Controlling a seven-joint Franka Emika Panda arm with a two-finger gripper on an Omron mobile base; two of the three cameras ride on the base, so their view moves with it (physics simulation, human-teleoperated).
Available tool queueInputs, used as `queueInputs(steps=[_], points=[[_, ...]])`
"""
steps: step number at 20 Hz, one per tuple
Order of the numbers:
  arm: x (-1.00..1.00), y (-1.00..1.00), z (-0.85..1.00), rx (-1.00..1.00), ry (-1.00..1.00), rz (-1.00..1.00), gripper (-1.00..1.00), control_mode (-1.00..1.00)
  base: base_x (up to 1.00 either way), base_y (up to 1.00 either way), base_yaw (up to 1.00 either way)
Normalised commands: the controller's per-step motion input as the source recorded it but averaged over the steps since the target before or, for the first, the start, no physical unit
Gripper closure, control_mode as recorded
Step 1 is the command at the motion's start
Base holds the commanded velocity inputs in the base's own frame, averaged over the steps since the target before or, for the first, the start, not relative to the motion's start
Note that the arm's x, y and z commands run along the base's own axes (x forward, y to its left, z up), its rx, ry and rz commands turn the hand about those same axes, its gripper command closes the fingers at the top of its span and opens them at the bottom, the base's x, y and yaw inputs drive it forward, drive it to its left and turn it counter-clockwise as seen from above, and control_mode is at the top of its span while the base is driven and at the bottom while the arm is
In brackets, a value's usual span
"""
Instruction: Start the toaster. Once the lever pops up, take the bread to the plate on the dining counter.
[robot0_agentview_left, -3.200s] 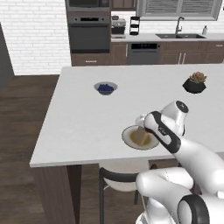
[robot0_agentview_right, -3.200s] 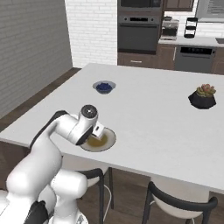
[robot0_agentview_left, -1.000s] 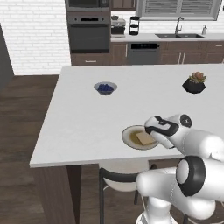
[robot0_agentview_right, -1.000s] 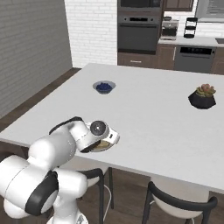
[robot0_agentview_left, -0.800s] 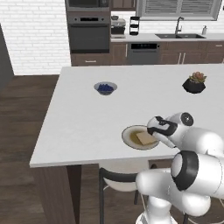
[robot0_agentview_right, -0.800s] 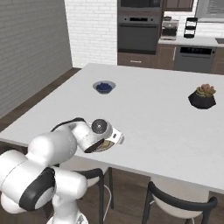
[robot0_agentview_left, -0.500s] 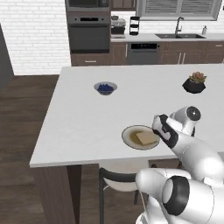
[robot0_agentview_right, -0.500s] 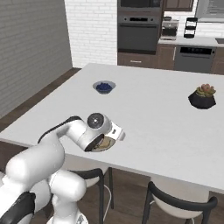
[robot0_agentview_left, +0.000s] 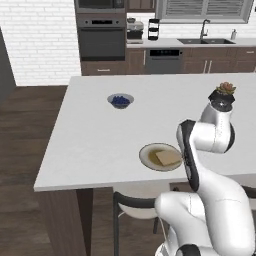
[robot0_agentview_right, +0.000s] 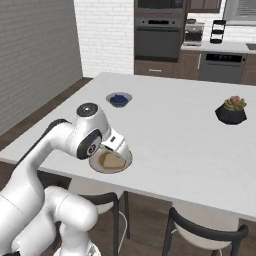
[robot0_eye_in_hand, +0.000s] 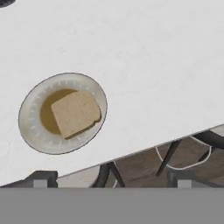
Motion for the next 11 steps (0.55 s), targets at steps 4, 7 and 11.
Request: queueInputs(steps=[4, 7, 11], points=[[-0.95, 0.08, 0.93, 0.06, 0.58, -0.01, -1.0, -1.0, 0.0, 0.0, 0.0], [-1.0, 0.01, 0.55, 0.04, 0.51, -0.04, -1.0, -1.0, 0.0, 0.0, 0.0], [-1.0, 0.01, 0.09, 0.03, 0.43, -0.05, -1.0, -1.0, 0.0, 0.0, 0.0]])
